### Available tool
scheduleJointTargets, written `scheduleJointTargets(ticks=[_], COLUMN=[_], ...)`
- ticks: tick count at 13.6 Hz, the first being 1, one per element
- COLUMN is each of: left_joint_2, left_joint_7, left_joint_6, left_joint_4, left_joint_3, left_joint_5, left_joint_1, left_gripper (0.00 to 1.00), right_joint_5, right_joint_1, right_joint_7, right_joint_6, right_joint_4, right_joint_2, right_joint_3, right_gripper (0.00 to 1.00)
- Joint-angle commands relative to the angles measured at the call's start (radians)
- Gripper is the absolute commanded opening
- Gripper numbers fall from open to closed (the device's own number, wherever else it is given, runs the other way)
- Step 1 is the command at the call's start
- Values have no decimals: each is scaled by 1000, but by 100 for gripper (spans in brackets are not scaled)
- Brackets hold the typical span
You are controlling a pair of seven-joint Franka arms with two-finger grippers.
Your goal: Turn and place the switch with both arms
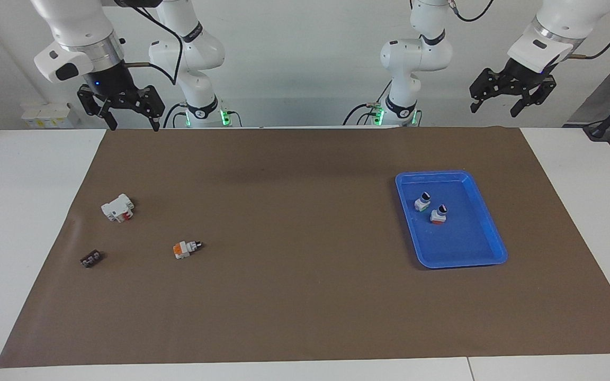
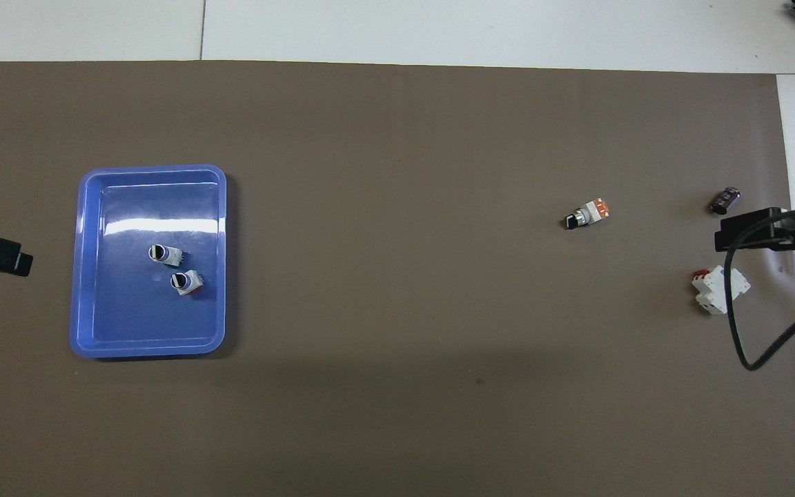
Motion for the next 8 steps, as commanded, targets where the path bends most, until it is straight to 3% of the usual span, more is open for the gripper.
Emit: scheduleJointTargets(ticks=[1, 8], left_joint_2=[20, -15], left_joint_7=[5, 7], left_joint_6=[30, 55], left_joint_4=[4, -57], left_joint_3=[16, 14], left_joint_5=[25, 24], left_joint_1=[-16, -17], left_gripper=[100, 100], right_joint_5=[2, 2], right_joint_1=[-4, -4], right_joint_7=[-22, -16], right_joint_6=[25, 25], right_joint_4=[-34, -34], right_joint_2=[-26, -26], right_joint_3=[-3, -3], right_gripper=[100, 100])
